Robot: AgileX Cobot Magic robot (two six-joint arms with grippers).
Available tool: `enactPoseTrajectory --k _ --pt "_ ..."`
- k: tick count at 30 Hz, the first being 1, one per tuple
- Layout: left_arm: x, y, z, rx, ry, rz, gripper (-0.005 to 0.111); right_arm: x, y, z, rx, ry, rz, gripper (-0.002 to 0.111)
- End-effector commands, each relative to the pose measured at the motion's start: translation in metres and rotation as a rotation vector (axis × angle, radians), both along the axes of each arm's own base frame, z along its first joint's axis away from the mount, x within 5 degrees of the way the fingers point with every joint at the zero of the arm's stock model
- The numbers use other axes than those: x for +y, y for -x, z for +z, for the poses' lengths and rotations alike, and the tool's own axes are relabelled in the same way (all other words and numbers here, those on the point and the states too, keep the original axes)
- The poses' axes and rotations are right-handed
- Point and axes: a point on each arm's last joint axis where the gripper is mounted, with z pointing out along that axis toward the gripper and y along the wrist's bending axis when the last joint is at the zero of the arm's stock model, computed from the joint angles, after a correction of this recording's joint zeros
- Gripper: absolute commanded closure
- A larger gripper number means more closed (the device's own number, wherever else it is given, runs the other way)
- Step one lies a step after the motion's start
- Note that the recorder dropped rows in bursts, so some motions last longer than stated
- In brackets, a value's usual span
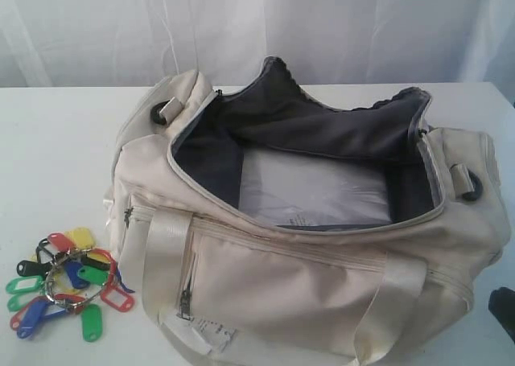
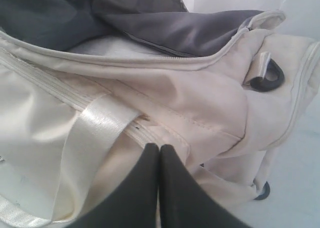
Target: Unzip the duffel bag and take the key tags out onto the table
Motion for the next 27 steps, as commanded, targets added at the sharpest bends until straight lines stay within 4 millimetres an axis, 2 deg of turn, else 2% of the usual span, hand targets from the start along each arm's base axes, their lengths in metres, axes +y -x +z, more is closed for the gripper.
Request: enactPoseTrajectory --k 1,14,27 --pt "-0.001 0.000 -0.001 -0.002 0.007 -0.007 0.107 -0.001 -0.001 0.000 -0.009 -0.019 -0.033 0.108" --pt "-0.001 0.000 -0.001 -0.002 0.007 -0.007 0.107 -0.019 -0.007 0.000 -0.010 -0.017 -0.374 0.108" --pt "-0.001 0.000 -0.001 -0.002 0.007 -0.007 0.107 -0.014 -0.006 0.000 -0.010 -0.017 -0.298 0.108"
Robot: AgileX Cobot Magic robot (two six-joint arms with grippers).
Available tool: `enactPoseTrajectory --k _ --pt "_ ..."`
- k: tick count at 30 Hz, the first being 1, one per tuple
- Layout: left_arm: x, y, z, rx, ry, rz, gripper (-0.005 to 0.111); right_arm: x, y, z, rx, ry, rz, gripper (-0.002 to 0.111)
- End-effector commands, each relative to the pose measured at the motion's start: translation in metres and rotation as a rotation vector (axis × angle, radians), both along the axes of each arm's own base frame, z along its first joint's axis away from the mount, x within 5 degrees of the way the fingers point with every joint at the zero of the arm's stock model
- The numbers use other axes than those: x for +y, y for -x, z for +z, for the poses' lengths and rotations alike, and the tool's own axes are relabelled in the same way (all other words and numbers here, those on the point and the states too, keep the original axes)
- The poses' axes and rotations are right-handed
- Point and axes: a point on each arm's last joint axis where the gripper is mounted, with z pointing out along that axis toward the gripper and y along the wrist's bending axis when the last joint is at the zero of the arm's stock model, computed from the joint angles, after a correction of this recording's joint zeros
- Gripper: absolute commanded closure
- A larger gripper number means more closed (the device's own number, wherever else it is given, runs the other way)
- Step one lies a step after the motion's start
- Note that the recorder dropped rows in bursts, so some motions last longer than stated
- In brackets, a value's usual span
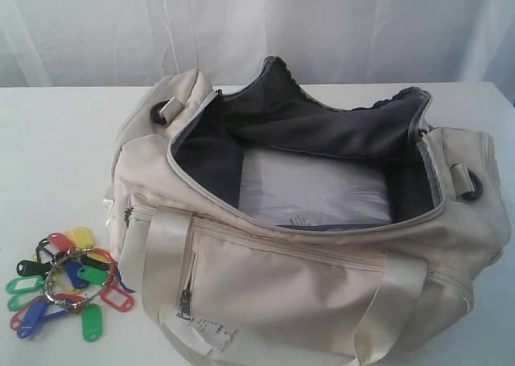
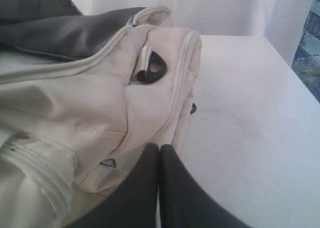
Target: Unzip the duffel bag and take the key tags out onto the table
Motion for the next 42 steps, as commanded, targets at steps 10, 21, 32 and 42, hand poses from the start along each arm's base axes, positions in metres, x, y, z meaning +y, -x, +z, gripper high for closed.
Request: enactPoseTrajectory --k 10,21,32,42 --pt "-0.0006 0.0002 -0.0006 -0.002 0.007 -0.007 0.107 0.0059 0.0017 -0.0004 -0.009 -0.011 0.109 0.108" --pt "-0.0006 0.0002 -0.0006 -0.002 0.007 -0.007 0.107 0.0062 0.0018 -0.0006 -0.002 -0.025 0.112 0.108" --pt "-0.0006 0.0002 -0.0006 -0.002 0.007 -0.007 0.107 0.0062 0.0019 -0.0008 0.000 -0.026 0.112 0.108" --pt "-0.0006 0.0002 -0.0006 -0.002 0.007 -0.007 0.107 0.0062 0.0019 -0.0008 0.000 -0.026 0.112 0.108"
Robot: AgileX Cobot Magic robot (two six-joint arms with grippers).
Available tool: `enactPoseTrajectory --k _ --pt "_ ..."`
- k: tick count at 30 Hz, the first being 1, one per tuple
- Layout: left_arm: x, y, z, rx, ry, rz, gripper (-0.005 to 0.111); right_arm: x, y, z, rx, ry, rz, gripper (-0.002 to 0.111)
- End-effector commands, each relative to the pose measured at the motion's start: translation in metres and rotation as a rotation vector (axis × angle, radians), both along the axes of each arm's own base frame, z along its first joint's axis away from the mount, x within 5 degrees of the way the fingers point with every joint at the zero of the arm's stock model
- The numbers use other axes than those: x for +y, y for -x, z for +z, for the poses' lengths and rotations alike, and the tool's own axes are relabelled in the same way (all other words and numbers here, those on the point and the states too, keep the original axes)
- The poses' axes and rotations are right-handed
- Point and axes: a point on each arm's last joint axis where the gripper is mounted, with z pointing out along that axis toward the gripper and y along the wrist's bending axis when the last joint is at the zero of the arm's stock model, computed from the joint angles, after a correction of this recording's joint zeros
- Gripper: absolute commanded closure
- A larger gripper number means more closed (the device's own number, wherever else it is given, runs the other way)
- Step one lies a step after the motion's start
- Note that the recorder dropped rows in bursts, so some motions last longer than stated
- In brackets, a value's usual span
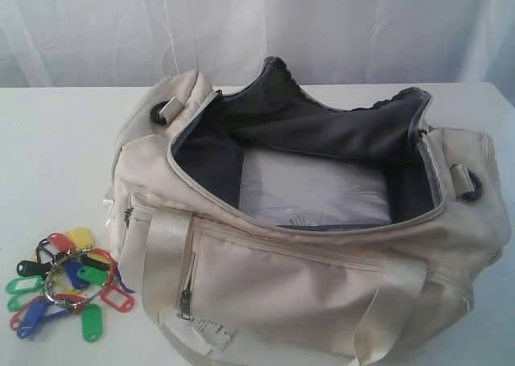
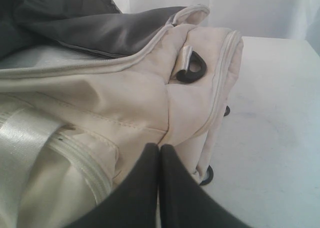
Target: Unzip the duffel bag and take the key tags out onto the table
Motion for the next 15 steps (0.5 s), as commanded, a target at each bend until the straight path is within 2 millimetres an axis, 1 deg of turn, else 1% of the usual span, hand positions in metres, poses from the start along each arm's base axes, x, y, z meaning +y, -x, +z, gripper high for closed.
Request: enactPoseTrajectory --k 1,15 --pt "-0.0006 0.0002 -0.0006 -0.002 0.007 -0.007 0.107 0.0001 0.0001 -0.0006 -0.006 -0.011 0.000 0.108" --pt "-0.0006 0.0002 -0.0006 -0.002 0.007 -0.007 0.107 0.0007 0.0003 -0.0006 -0.005 -0.013 0.010 0.108"
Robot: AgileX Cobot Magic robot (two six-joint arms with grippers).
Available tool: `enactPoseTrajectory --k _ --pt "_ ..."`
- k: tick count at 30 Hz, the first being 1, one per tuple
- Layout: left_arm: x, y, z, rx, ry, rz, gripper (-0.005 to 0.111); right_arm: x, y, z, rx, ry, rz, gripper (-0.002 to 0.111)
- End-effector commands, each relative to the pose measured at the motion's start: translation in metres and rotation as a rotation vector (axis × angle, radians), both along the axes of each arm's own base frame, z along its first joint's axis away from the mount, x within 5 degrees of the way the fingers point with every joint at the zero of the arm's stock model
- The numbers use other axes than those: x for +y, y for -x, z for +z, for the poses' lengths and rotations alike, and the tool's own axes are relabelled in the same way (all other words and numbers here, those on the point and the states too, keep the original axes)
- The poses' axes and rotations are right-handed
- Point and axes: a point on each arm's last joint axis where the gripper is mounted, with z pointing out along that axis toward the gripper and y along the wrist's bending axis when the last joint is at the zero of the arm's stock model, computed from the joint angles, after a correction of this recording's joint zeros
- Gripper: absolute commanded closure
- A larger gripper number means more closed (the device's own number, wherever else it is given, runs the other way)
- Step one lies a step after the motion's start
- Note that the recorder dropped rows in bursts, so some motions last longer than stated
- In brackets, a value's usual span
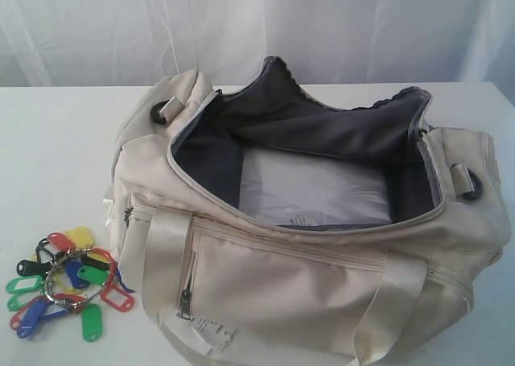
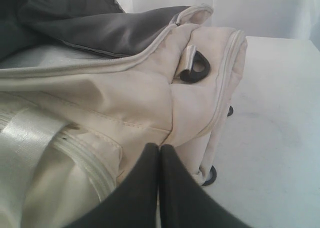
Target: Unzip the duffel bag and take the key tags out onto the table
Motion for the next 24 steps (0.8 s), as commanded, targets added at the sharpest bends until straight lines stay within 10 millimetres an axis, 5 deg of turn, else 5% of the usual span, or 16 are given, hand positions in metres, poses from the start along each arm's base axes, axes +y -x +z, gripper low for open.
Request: enactPoseTrajectory --k 1,24 --pt "-0.0006 0.0002 -0.0006 -0.002 0.007 -0.007 0.107 0.0001 0.0001 -0.0006 -0.006 -0.011 0.000 0.108" --pt "0.0010 0.0000 -0.0003 -0.006 0.006 0.022 0.107 0.0001 0.0001 -0.0006 -0.006 -0.010 0.001 0.108"
